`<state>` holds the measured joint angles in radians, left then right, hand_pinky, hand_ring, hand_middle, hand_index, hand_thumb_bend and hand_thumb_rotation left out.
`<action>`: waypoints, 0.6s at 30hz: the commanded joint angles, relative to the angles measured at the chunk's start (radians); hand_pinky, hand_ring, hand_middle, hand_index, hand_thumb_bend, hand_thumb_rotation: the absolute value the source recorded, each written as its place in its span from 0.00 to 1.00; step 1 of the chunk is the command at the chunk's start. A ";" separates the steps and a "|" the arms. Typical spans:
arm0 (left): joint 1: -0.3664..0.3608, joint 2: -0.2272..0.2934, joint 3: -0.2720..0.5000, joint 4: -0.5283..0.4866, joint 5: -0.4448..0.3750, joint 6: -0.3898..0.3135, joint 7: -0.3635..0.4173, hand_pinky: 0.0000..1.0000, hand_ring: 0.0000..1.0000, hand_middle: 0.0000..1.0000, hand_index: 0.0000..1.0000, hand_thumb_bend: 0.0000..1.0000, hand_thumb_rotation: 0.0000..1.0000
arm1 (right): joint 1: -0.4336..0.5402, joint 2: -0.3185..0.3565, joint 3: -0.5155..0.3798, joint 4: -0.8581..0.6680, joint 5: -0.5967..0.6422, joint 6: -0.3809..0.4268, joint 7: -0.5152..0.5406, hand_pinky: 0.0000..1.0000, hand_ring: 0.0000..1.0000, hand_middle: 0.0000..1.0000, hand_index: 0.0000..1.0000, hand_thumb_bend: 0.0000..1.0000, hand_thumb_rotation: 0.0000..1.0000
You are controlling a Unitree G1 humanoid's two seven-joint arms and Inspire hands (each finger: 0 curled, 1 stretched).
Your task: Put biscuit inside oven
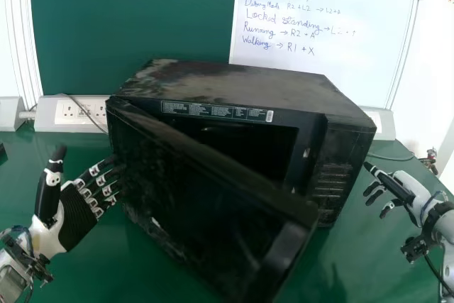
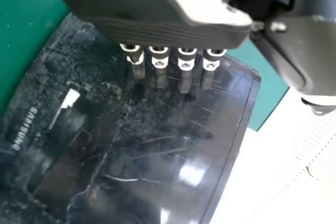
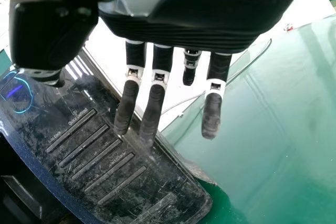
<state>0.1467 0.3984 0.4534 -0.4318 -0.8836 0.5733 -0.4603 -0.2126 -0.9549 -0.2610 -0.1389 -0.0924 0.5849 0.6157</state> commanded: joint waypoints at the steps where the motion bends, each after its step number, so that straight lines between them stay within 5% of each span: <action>1: 0.001 0.002 -0.008 -0.016 -0.018 0.006 0.005 0.71 0.76 0.78 0.81 0.54 0.12 | -0.007 -0.010 0.008 -0.013 -0.006 0.010 -0.011 0.27 0.31 0.36 0.40 0.77 0.48; 18: 0.001 0.006 -0.017 -0.020 -0.029 0.004 0.014 0.71 0.76 0.79 0.81 0.54 0.12 | 0.002 -0.017 0.010 -0.021 -0.022 -0.003 -0.006 0.26 0.31 0.36 0.40 0.77 0.51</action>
<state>0.1477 0.3987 0.4451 -0.4346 -0.9065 0.5783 -0.4481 -0.2126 -0.9550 -0.2550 -0.1453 -0.1097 0.5943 0.6156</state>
